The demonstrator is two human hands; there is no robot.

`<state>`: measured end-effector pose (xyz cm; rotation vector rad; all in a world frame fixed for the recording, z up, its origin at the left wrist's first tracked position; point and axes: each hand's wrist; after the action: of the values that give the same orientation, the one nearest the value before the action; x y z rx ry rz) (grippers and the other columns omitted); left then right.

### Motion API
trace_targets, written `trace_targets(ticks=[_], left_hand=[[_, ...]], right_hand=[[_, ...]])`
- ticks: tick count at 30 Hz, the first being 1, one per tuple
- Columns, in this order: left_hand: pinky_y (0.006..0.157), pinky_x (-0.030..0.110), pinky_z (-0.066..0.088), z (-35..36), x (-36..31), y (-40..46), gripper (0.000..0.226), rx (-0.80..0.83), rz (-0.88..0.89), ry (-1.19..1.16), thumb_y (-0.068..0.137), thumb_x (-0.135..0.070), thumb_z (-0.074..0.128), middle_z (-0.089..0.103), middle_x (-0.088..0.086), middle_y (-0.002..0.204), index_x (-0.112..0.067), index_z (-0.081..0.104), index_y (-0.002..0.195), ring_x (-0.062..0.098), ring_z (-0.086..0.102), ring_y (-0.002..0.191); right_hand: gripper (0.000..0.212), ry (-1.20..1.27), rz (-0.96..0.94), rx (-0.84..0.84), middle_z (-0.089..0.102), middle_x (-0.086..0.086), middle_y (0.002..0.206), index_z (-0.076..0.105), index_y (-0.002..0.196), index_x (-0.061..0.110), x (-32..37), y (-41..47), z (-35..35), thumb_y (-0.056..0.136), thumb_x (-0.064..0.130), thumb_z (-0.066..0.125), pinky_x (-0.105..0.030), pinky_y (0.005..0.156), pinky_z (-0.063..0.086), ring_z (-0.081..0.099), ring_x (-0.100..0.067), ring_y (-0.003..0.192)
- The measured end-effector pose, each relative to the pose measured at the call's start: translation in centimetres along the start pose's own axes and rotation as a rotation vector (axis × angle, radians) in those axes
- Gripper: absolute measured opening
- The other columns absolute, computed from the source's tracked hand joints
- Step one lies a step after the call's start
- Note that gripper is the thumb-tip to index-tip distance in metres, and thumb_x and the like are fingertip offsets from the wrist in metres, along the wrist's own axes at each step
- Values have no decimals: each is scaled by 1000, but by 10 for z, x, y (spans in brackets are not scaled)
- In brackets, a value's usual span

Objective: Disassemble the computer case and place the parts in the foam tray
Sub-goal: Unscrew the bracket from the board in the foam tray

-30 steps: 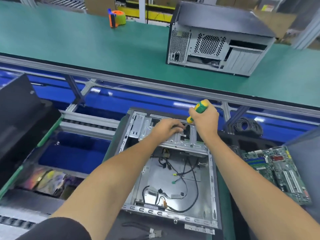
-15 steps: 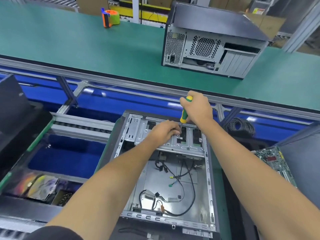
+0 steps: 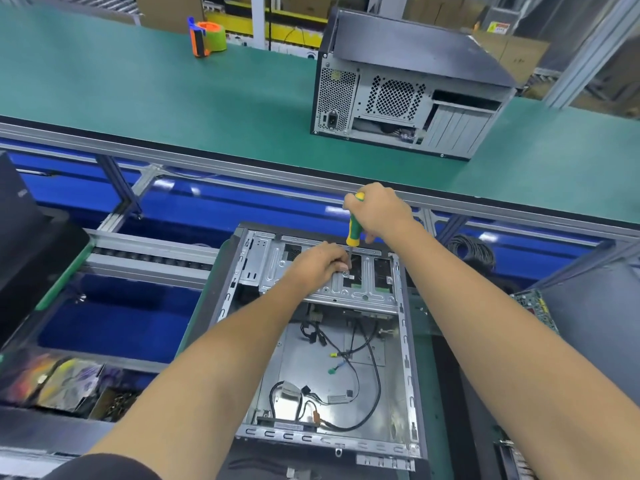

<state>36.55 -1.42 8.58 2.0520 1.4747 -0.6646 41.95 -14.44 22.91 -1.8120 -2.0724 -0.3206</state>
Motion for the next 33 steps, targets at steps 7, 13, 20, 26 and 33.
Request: trace_targets(ticks=[7, 13, 20, 26, 33], left_hand=[[91, 45, 48, 0, -1, 0, 9, 45, -35, -13, 98, -18, 67, 67, -3, 102, -10, 64, 95, 19, 54, 99], [91, 45, 49, -1, -1, 1, 10, 57, -31, -57, 96, -16, 68, 69, 0, 105, -8, 65, 94, 21, 57, 102], [90, 44, 48, 0, 3, 0, 15, 60, -21, -84, 99, -34, 65, 64, -7, 98, -20, 61, 93, 16, 52, 100], [92, 45, 47, 2, 5, 1, 10, 40, -15, -59, 100, -29, 63, 66, -9, 102, -20, 65, 95, 15, 53, 103], [92, 45, 47, 0, 1, 2, 10, 46, -11, -45, 101, -27, 62, 67, -7, 103, -19, 63, 94, 17, 54, 103]], right_hand=[[18, 121, -91, 386, 67, -22, 79, 59, 84, 10, 2, 8, -18, 96, 23, 55, -34, 55, 51, 59, -30, 56], [15, 41, -119, 493, 69, -28, 89, 54, 83, 9, 9, 10, -21, 96, 16, 56, -24, 41, 44, 56, -27, 46], [22, -164, -151, 624, 67, -16, 90, 58, 89, 14, 19, 12, -39, 92, -6, 51, -29, 55, 50, 60, -27, 66], [34, -392, -268, 620, 68, -8, 94, 71, 96, 17, 27, -3, -38, 85, -4, 47, -30, 57, 43, 54, -23, 72], [28, -594, -248, 454, 53, -7, 76, 45, 80, 19, 33, -6, -37, 102, 35, 40, -36, 61, 40, 53, -21, 63]])
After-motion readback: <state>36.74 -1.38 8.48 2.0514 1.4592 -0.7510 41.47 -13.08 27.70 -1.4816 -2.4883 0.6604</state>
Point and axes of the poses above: each hand's wrist, its own y-axis towards the middle knuckle, its own z-axis out of the palm, x = y × z
